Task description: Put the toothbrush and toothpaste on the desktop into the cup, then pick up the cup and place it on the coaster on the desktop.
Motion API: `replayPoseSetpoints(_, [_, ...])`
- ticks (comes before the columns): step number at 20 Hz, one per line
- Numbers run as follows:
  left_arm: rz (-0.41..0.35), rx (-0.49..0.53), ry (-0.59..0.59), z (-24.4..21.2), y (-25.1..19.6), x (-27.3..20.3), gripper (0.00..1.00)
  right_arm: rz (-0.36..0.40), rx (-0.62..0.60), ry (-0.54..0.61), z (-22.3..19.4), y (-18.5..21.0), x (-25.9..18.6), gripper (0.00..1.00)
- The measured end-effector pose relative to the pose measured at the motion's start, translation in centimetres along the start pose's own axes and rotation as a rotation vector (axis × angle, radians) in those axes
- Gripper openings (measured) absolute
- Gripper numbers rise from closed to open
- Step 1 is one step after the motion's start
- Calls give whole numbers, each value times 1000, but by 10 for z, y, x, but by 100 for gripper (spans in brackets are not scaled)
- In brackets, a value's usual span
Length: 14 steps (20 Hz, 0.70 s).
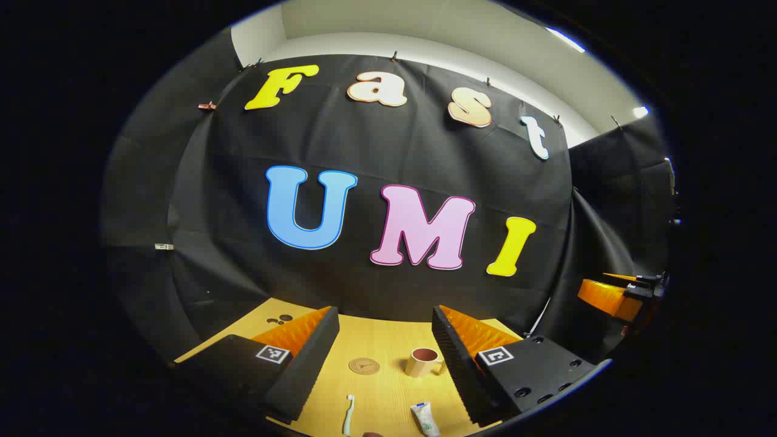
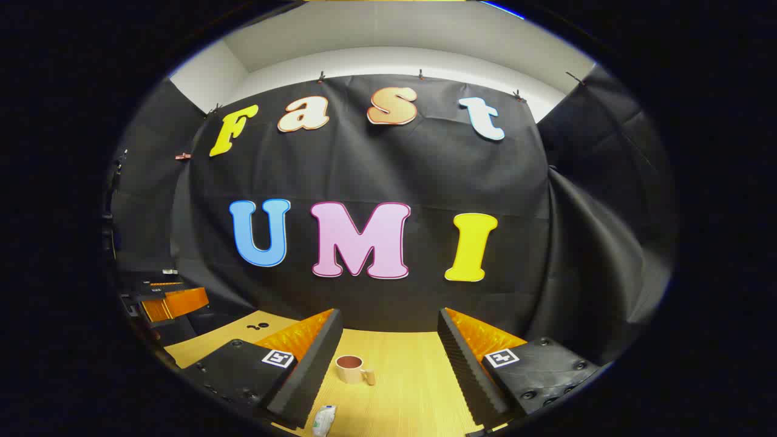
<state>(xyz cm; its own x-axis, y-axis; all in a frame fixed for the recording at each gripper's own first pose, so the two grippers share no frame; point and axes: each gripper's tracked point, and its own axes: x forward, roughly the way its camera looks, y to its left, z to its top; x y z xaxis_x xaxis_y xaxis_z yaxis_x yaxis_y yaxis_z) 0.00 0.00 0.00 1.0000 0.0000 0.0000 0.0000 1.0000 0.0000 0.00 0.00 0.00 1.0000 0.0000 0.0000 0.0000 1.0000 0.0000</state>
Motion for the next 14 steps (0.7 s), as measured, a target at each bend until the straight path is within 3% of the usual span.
replayPoseSetpoints(14, [-7,40,-8,0,2,-10,97,25,2,6,-7,22,0,96])
